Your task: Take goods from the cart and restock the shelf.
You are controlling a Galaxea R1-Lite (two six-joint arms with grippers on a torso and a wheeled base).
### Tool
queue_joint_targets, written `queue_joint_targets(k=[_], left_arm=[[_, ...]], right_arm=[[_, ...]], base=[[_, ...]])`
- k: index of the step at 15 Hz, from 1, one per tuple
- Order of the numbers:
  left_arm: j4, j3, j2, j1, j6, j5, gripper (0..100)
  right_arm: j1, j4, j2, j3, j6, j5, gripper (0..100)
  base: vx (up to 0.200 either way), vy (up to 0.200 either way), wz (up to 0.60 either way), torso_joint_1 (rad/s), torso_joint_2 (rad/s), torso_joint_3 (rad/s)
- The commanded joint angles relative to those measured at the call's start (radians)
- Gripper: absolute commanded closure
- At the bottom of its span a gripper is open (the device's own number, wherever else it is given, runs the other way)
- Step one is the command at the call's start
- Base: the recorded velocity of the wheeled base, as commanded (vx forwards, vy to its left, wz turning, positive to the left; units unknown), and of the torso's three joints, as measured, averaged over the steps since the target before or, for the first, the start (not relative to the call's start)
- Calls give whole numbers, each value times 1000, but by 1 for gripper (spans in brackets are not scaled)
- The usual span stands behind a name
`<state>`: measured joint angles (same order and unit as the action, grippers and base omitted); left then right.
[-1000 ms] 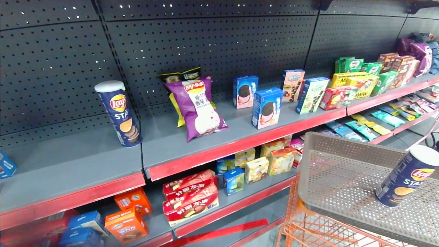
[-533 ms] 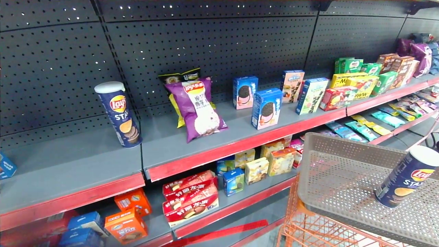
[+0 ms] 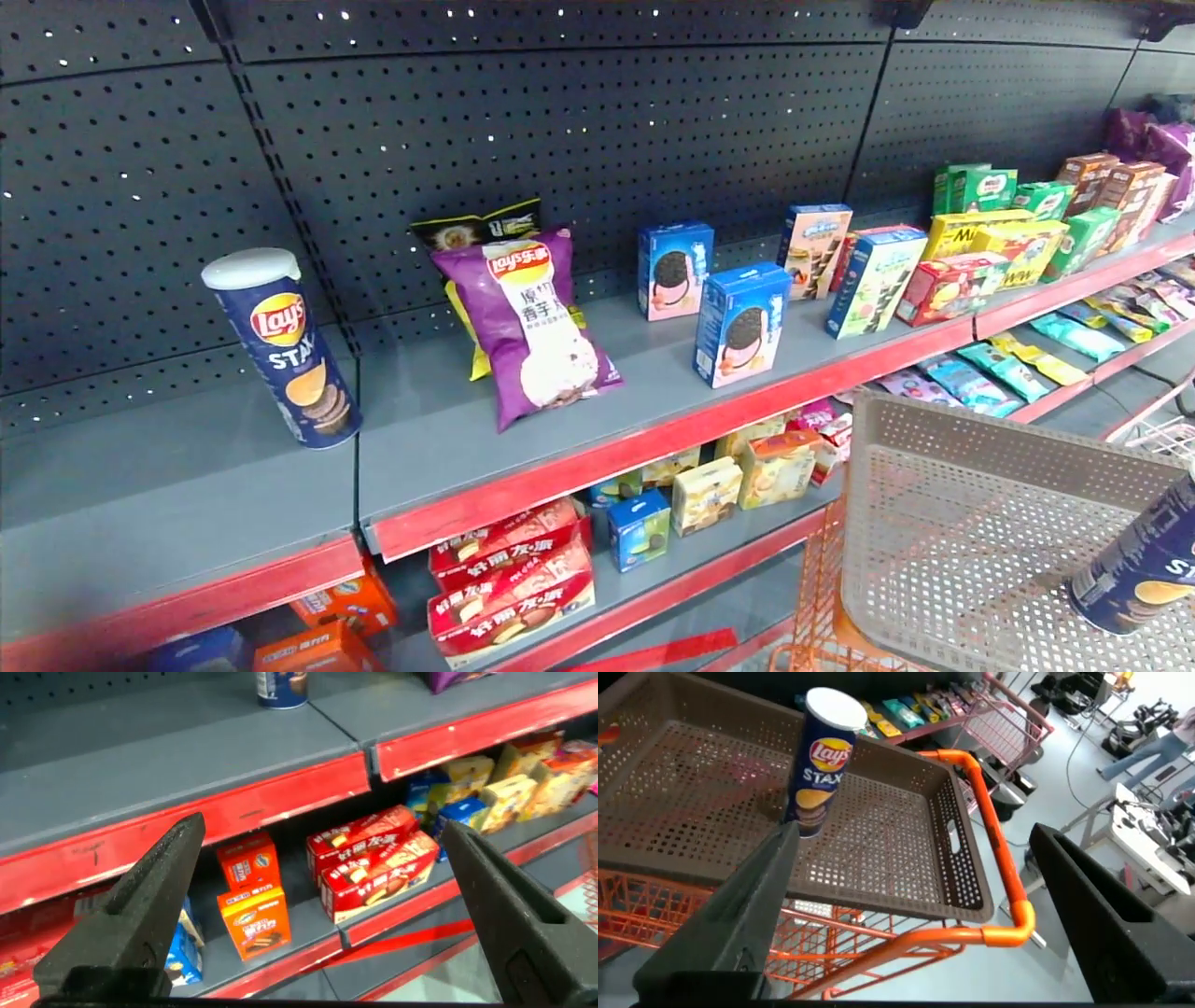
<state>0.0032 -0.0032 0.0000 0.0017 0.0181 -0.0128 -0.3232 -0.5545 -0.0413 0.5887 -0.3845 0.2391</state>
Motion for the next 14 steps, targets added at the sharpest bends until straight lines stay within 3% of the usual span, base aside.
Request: queue_joint_targets(k=[1, 12, 14], left_arm=[[0, 0, 0, 1, 0, 0, 0], [0, 0, 0, 1, 0, 0, 0], [0, 2, 0, 0, -1, 2, 0]], right_arm=[[1, 1, -2, 0, -1, 0, 0], [9, 1, -2, -1, -1, 0, 0], [15, 1, -2, -10, -1, 2, 0]], base=[[0, 0, 0, 0, 0, 0], [0, 0, -55, -2, 0, 1], [0, 0, -600, 2, 7, 0]])
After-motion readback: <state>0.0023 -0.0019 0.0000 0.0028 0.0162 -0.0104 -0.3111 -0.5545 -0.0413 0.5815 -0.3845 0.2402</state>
